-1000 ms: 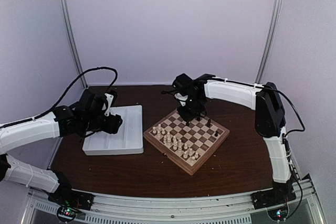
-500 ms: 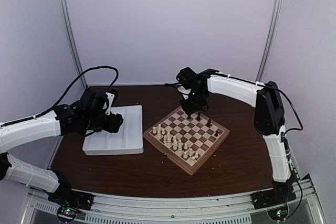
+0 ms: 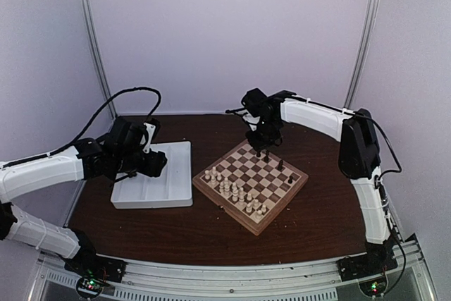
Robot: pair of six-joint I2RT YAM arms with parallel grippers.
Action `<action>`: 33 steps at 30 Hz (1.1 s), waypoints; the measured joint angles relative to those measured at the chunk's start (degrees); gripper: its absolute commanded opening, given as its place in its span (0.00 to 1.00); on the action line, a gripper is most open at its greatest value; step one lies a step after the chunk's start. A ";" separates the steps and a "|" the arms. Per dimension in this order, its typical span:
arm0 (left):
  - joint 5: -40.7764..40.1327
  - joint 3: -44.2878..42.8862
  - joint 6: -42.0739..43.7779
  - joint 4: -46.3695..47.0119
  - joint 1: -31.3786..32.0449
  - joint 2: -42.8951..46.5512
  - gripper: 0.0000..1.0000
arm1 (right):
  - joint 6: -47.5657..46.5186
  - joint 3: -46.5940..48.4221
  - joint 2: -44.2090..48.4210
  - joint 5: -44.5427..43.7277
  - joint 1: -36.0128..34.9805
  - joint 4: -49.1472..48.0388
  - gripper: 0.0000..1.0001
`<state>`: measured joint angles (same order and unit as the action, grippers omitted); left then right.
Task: Set up the chess pieces on the board
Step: Place the chess piece on the chessboard.
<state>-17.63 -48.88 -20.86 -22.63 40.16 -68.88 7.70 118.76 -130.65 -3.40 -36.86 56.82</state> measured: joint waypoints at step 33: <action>0.28 -0.42 -0.02 0.02 0.00 -0.94 0.66 | -1.36 2.49 -1.20 -0.09 1.18 0.61 0.27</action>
<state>-17.34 -49.30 -20.88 -22.61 40.16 -69.82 6.35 121.25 -131.85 -3.49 -35.68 57.43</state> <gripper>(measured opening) 0.659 0.260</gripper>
